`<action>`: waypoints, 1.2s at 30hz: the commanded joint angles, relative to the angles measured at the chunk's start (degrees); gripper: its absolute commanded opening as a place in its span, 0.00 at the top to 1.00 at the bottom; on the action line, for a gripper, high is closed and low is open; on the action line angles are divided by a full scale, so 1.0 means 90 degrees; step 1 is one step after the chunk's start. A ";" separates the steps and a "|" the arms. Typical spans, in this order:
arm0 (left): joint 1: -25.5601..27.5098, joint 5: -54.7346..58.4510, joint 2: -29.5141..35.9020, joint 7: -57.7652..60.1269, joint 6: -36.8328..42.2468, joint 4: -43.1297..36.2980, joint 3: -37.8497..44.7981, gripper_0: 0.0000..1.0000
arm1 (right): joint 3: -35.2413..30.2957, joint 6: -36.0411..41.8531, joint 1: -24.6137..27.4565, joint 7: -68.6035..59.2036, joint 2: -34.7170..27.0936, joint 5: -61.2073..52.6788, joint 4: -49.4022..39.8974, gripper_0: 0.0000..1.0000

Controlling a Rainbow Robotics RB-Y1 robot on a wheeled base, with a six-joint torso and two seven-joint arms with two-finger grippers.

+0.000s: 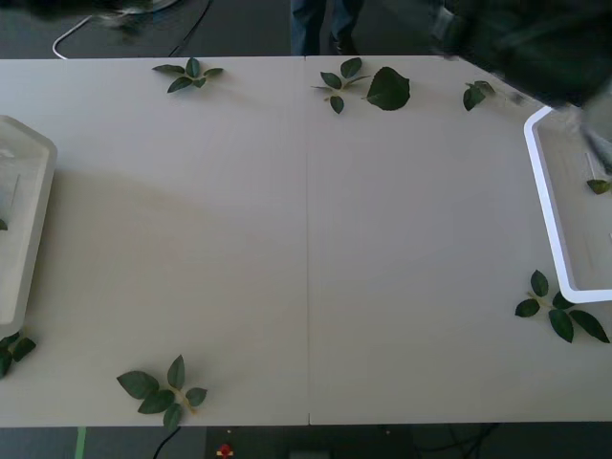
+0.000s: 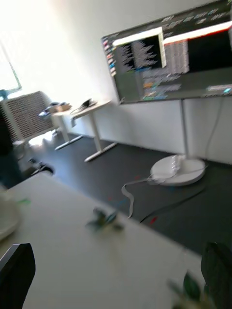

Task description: Place the red flowers into the right box and the blue flowers into the left box. If a person shows an open palm, hand one flower to the person first, then continue sorting.

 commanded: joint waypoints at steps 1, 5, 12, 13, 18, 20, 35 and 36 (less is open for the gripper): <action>0.0086 0.0851 0.1597 -0.0174 -0.0927 -0.0442 -0.0670 0.00 | -0.0821 0.0654 0.1036 0.0019 -0.1057 -0.0444 -0.0988 0.00; 0.0164 0.1525 0.2652 -0.0203 -0.2138 -0.0804 -0.1705 0.00 | -0.1534 0.1465 0.1983 -0.0011 -0.1643 -0.0815 -0.1564 0.00; 0.0164 0.1555 0.3394 -0.0369 -0.2333 -0.1097 -0.2613 0.00 | -0.2735 0.2763 0.3174 0.0029 -0.2024 -0.1049 -0.2140 0.00; 0.0164 0.1535 0.3424 -0.0408 -0.2177 -0.1106 -0.2672 0.00 | -0.2960 0.3037 0.3340 0.0038 -0.2034 -0.1059 -0.2199 0.00; 0.0164 0.1476 0.3199 -0.0574 -0.0458 -0.0911 -0.2398 0.00 | -0.3760 0.3965 0.4014 0.0097 -0.2044 -0.1284 -0.2511 0.00; 0.0164 0.1476 0.3052 -0.0623 0.0225 -0.0794 -0.2223 0.00 | -0.3946 0.4179 0.4209 0.0126 -0.2053 -0.1391 -0.2619 0.00; 0.1033 0.1086 0.1920 -0.2957 0.3223 0.0378 -0.0396 0.00 | -0.4053 0.4355 0.4795 0.0263 -0.2083 -0.1782 -0.3166 0.00; 0.1033 0.0939 0.1920 -0.3230 0.3399 0.0436 -0.0328 0.00 | -0.4053 0.4355 0.4795 0.0263 -0.2083 -0.1782 -0.3166 0.00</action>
